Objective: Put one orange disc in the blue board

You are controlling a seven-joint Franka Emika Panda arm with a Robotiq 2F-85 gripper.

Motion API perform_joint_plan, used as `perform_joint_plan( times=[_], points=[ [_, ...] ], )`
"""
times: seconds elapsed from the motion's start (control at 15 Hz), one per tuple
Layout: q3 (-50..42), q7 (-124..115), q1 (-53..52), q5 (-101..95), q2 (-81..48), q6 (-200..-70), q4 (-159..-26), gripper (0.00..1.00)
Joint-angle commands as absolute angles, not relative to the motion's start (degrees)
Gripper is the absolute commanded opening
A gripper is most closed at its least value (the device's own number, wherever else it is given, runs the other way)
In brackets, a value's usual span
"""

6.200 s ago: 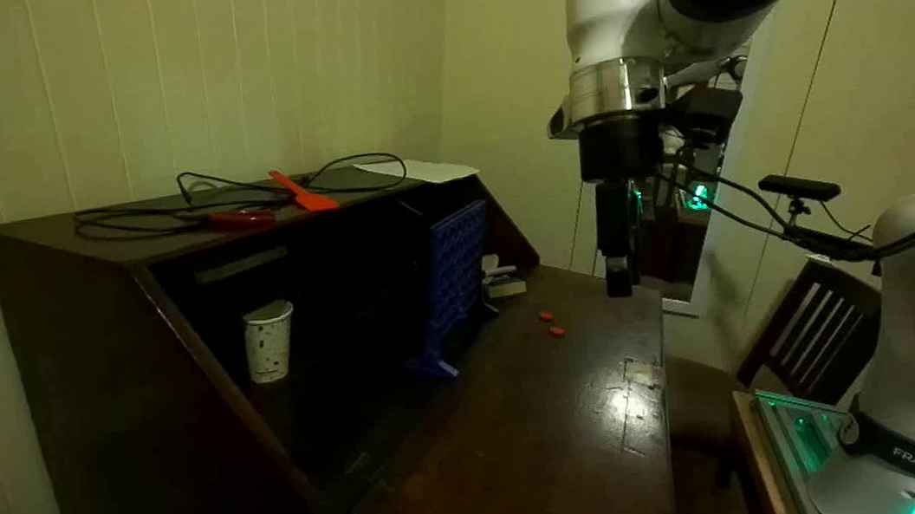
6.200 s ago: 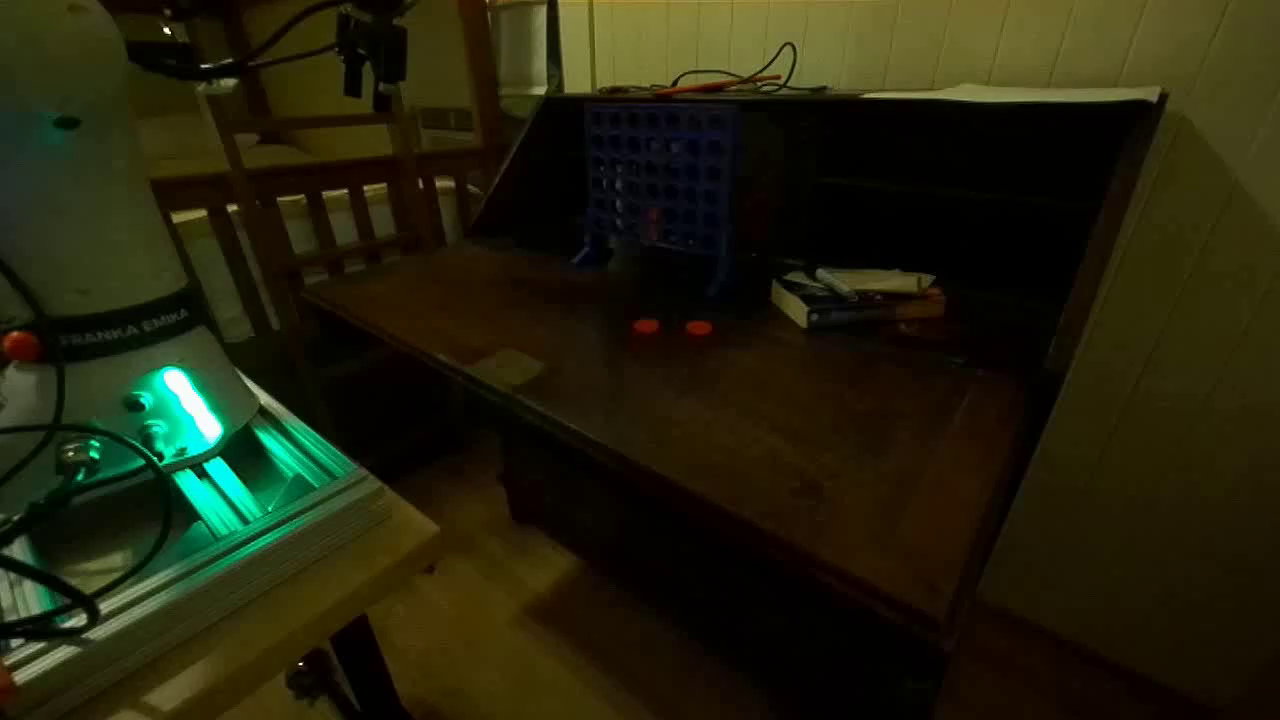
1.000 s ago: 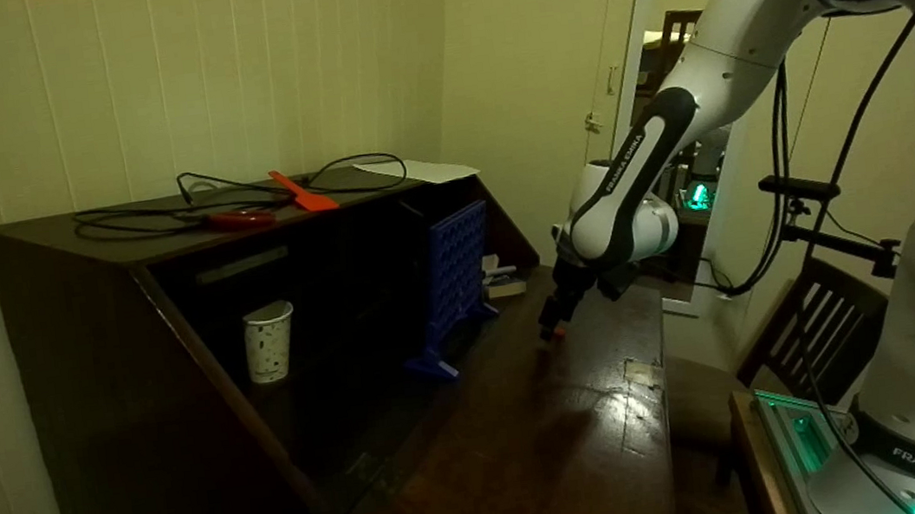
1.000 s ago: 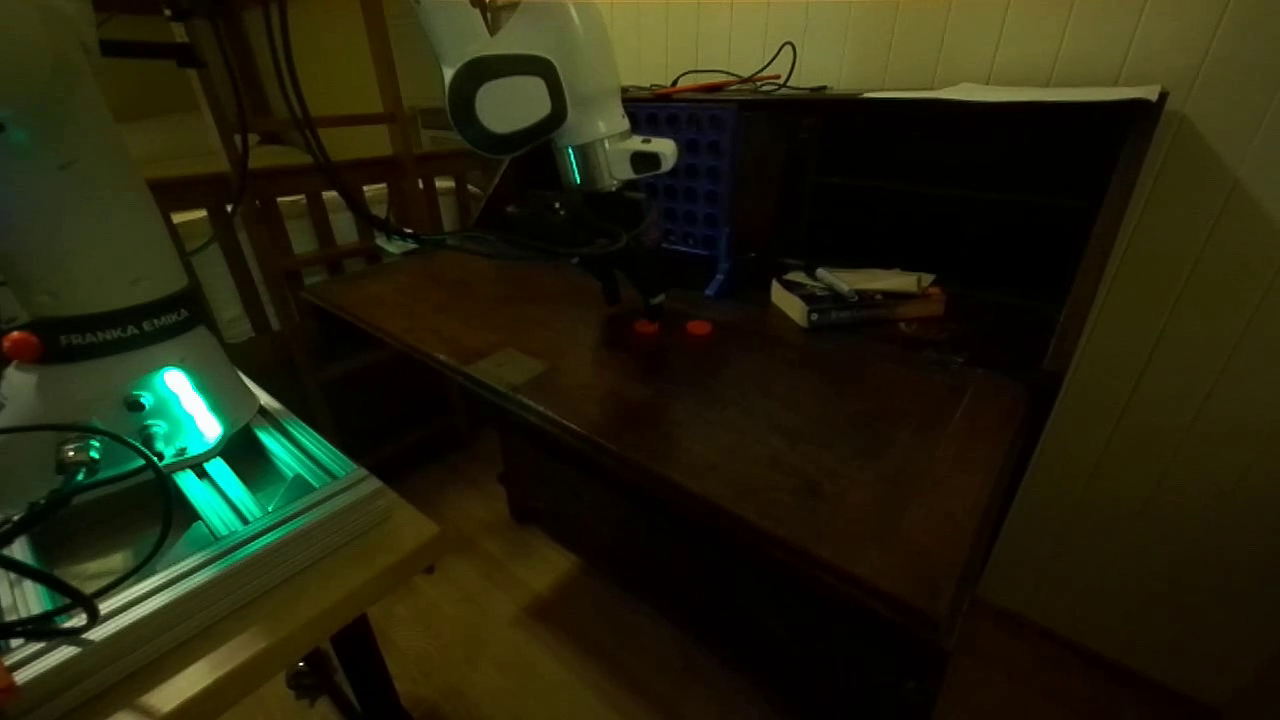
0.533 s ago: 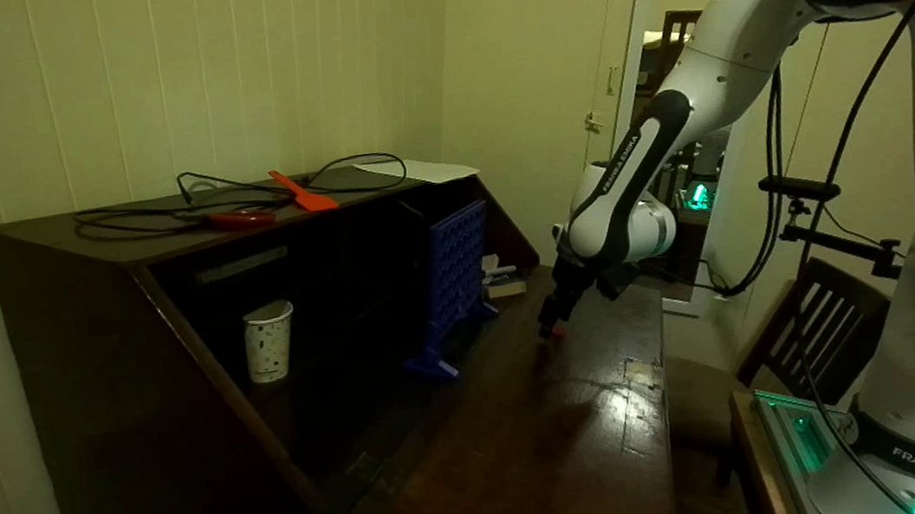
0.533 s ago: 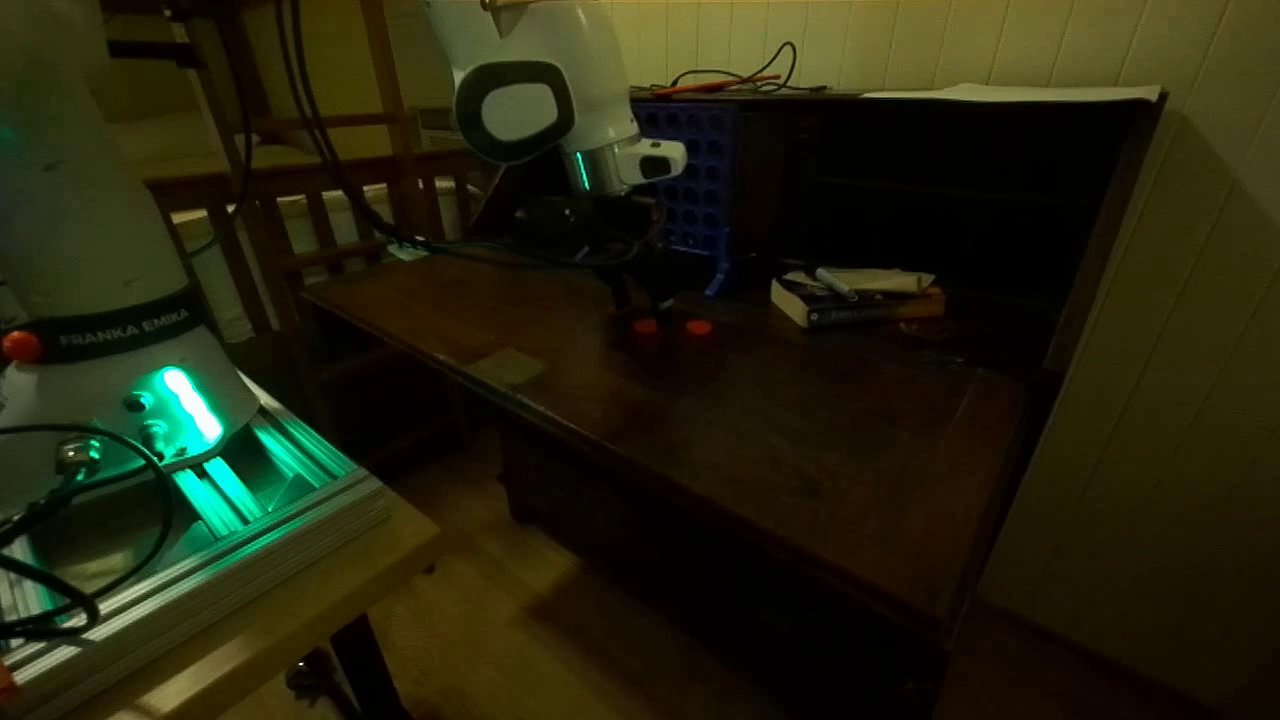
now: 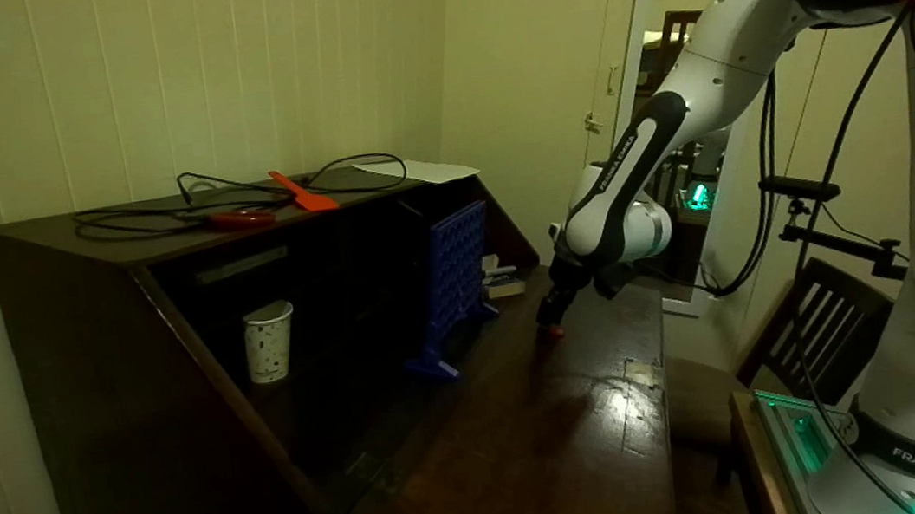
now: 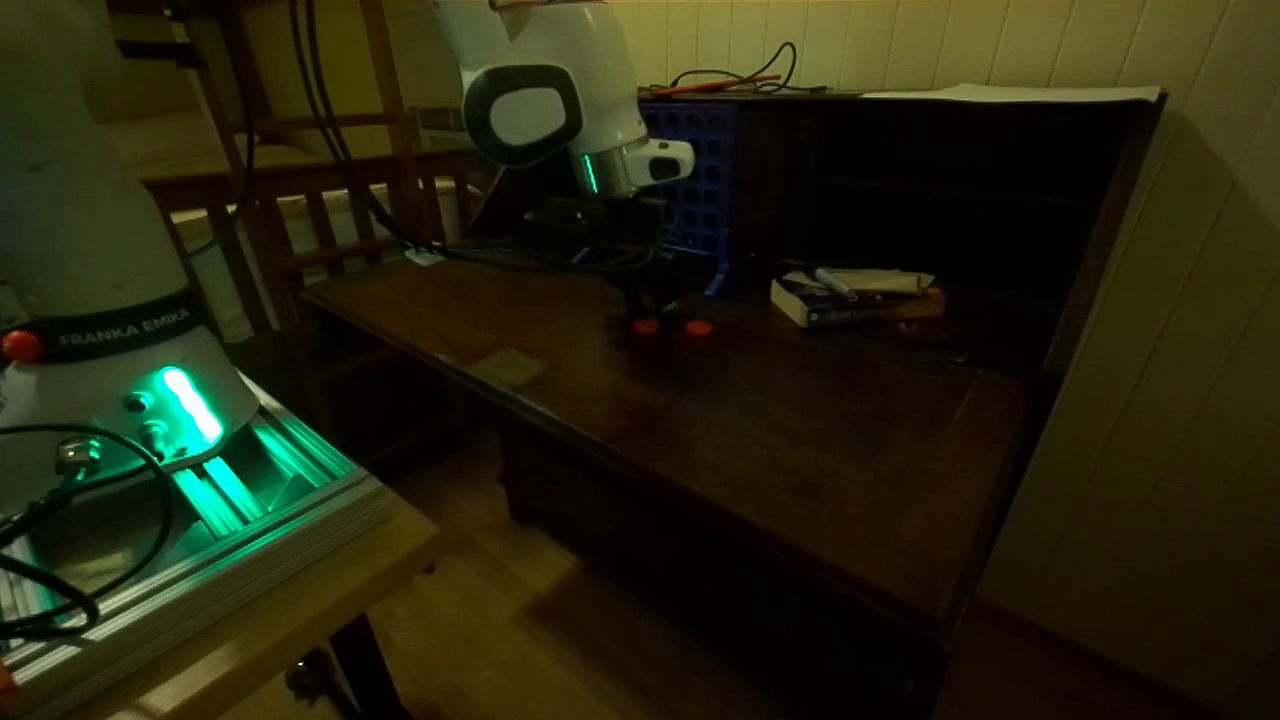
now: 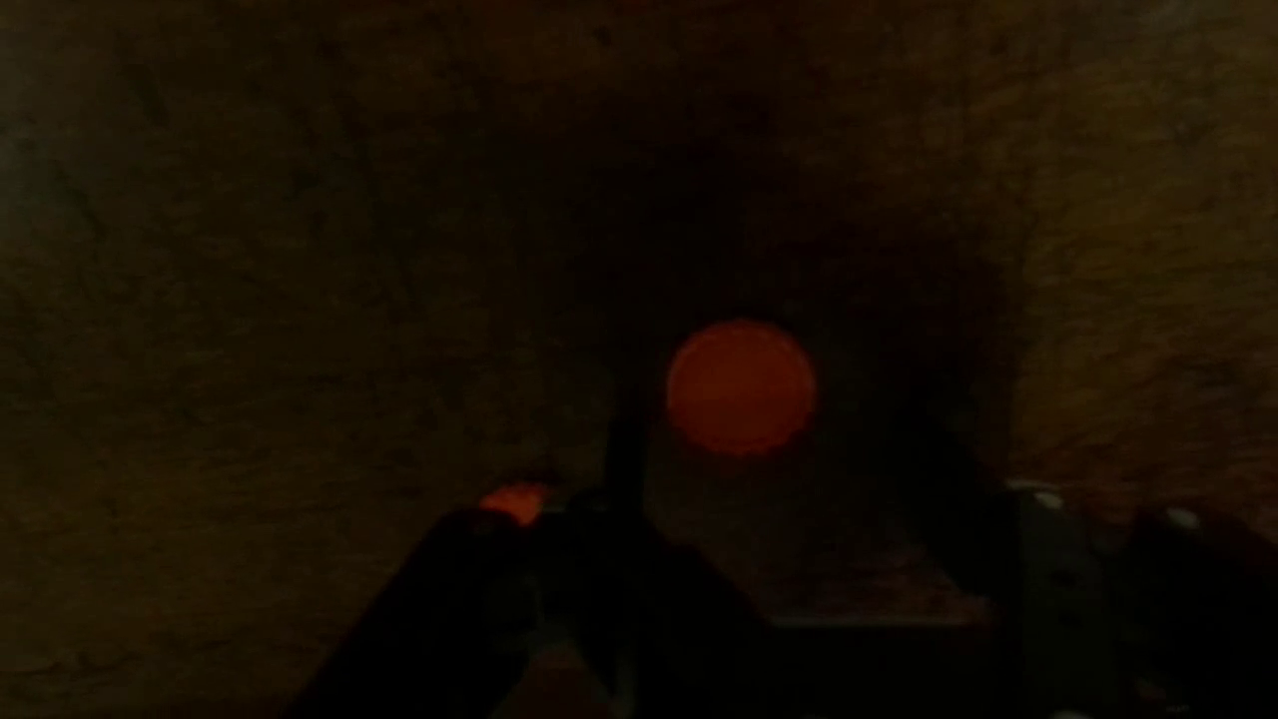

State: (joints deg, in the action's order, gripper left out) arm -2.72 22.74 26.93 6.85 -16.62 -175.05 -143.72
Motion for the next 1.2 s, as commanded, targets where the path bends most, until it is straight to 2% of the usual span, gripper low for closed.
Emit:
perform_joint_plan(
  times=[0.0,0.13,0.33,0.47,0.67,0.73,0.87,1.07,1.13],
  points=[
    [-0.9,25.5,29.6,7.1,-17.7,-174.1,-142.7,0.44],
    [-0.8,25.8,29.9,6.6,-17.4,-173.4,-142.8,0.41],
    [-0.6,26.5,30.1,6.6,-16.7,-172.4,-143.2,0.51],
    [-2.4,25.9,28.9,5.4,-16.3,-171.4,-143.6,0.67],
    [-3.9,25.6,28.3,4.4,-15.8,-169.9,-143.8,0.73],
    [-4.2,25.6,28.2,4.1,-15.7,-169.6,-143.9,0.51],
    [-4.4,25.4,28.1,4.0,-15.7,-169.7,-143.9,0.46],
    [-4.9,25.1,27.6,3.9,-15.6,-171.2,-144.1,0.25],
    [-5.0,25.1,27.5,3.8,-15.6,-171.3,-144.1,0.59]
  ],
)
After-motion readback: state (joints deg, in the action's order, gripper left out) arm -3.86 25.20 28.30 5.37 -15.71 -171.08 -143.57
